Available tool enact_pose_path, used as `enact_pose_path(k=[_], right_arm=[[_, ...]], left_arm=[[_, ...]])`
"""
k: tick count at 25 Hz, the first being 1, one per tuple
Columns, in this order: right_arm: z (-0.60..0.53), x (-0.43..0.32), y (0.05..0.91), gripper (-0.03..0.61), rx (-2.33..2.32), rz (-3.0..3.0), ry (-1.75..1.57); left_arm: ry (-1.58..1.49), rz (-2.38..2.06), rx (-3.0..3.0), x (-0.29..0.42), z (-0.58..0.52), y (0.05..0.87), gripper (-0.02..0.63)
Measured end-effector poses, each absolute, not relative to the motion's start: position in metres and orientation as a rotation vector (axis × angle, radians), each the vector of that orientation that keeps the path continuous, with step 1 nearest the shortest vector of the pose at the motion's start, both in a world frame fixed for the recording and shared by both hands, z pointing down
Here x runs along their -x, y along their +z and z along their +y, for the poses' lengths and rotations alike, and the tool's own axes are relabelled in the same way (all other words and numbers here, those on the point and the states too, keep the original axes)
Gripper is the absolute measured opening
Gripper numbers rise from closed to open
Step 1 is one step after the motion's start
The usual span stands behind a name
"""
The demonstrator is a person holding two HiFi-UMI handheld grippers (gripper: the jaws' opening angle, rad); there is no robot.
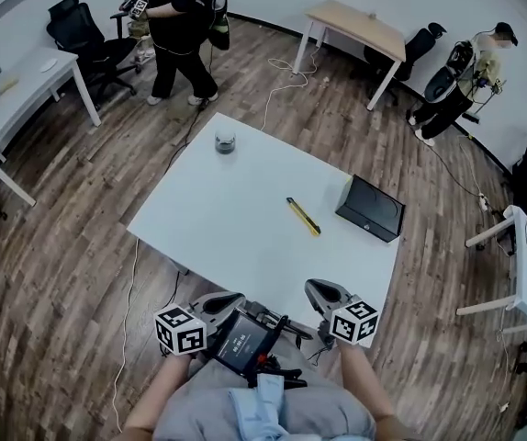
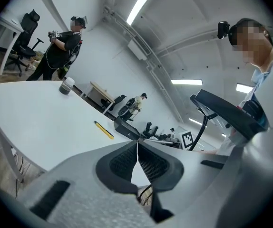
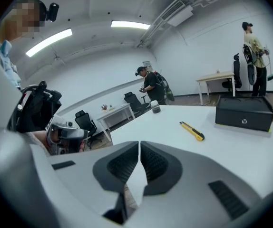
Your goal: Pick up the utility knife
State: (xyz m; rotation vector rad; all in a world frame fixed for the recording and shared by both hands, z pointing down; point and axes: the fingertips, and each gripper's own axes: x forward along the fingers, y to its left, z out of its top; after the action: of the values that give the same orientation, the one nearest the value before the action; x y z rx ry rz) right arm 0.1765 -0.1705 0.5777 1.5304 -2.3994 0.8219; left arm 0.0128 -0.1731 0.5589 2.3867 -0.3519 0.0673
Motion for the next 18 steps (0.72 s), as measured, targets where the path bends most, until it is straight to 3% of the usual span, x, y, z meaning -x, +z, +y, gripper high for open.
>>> enact_pose_path(k=[18], right_arm=[[-0.259, -0.232, 0.593, 0.032, -1.464, -2.191, 0.659]], left_arm=[[0.072, -0.384, -2.333, -0.001, -0.176, 0.568, 0.018]])
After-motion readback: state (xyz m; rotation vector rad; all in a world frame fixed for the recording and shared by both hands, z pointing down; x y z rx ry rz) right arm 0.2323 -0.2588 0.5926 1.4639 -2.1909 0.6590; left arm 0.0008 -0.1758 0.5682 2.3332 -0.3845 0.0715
